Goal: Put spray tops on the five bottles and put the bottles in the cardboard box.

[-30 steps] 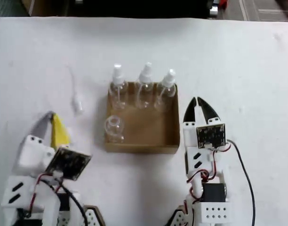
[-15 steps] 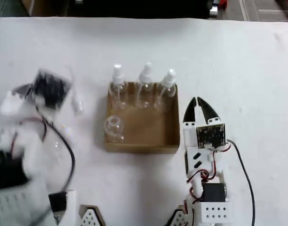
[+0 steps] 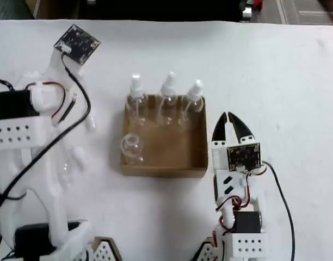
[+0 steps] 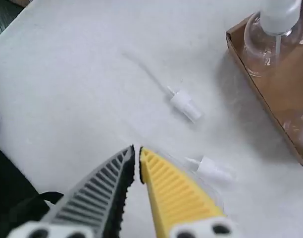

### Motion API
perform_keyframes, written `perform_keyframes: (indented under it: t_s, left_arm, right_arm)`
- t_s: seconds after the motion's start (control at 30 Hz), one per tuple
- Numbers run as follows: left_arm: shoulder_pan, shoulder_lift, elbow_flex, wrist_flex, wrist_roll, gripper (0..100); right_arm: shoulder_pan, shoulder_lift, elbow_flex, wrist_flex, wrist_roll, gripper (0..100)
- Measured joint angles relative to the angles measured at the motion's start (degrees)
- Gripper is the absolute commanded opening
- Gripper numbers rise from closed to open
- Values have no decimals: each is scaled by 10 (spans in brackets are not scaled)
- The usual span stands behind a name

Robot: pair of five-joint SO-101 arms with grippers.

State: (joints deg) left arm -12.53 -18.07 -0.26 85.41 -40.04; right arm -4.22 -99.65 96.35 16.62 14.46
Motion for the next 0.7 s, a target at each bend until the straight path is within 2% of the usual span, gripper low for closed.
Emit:
perform_keyframes:
  t_s: [0.17,0.27,0.4,0.57,0.63,0.7]
  left_arm:
    - [0,19,18,-80,-66,23]
    - [0,39,46,-156,-70,24]
    - [4,100,54,-220,-70,24]
    - [4,240,-4,-256,14,24]
    - [4,295,-49,-245,51,23]
    - [4,348,-97,-218,58,23]
  right_arm:
    - [0,0,0,0,0,18]
    - [0,0,0,0,0,18]
    - [0,0,0,0,0,18]
    - [0,0,0,4,0,18]
    - [0,0,0,5,0,18]
    - [0,0,0,5,0,18]
